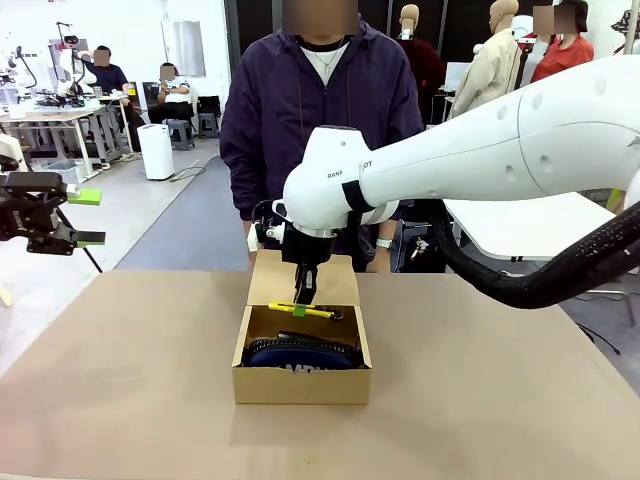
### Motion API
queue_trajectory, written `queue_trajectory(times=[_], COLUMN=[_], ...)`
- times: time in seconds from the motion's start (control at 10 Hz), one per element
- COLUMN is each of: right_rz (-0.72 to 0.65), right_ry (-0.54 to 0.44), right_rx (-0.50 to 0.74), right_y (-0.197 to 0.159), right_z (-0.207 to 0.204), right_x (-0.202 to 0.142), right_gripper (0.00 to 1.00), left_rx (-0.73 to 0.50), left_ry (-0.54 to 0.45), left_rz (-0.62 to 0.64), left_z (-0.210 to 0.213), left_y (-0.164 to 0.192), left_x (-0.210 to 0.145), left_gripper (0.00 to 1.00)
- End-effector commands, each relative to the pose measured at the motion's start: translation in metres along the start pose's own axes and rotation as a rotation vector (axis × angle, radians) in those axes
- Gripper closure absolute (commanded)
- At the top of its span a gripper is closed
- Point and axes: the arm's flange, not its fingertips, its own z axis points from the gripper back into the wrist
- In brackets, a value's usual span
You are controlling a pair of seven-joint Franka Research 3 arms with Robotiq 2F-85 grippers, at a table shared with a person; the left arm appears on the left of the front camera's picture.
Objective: Pack the items into the box.
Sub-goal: Pick up the item indicated by the person and place it inside the Mailer Box.
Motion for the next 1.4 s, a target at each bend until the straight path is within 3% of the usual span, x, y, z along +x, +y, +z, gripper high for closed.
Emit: queue_trajectory(times=[0.0, 0.1, 0.2, 0.7, 0.9, 1.1, 1.2, 1.3], right_rz=[-0.034, -0.03, -0.035, -0.064, -0.077, -0.107, -0.198, -0.418], right_ry=[0.034, 0.032, 0.036, 0.0, -0.126, -0.229, -0.362, -0.402], right_rx=[0.019, 0.031, 0.037, 0.045, 0.135, 0.164, 0.208, 0.108], right_y=[0.006, 0.005, 0.004, 0.004, 0.009, 0.036, 0.067, 0.096], right_z=[-0.004, -0.003, -0.002, 0.009, 0.038, 0.087, 0.127, 0.157], right_x=[0.0, -0.001, -0.001, -0.011, -0.041, -0.086, -0.107, -0.127], right_gripper=[1.0, 0.42, 0.0, 0.0, 0.0, 0.0, 0.0, 0.0], left_rx=[-0.001, -0.001, -0.001, -0.001, -0.001, -0.001, -0.001, -0.001], left_ry=[0.013, 0.013, 0.013, 0.013, 0.013, 0.013, 0.013, 0.013], left_rz=[-0.001, -0.001, -0.001, -0.001, -0.001, -0.001, -0.001, -0.001], left_z=[0.003, 0.003, 0.003, 0.003, 0.003, 0.003, 0.003, 0.003], left_y=[-0.002, -0.002, -0.002, -0.002, -0.002, -0.002, -0.002, -0.002], left_x=[-0.001, -0.001, -0.001, -0.001, -0.001, -0.001, -0.001, -0.001], left_gripper=[0.0, 0.0, 0.0, 0.0, 0.0, 0.0, 0.0, 0.0])
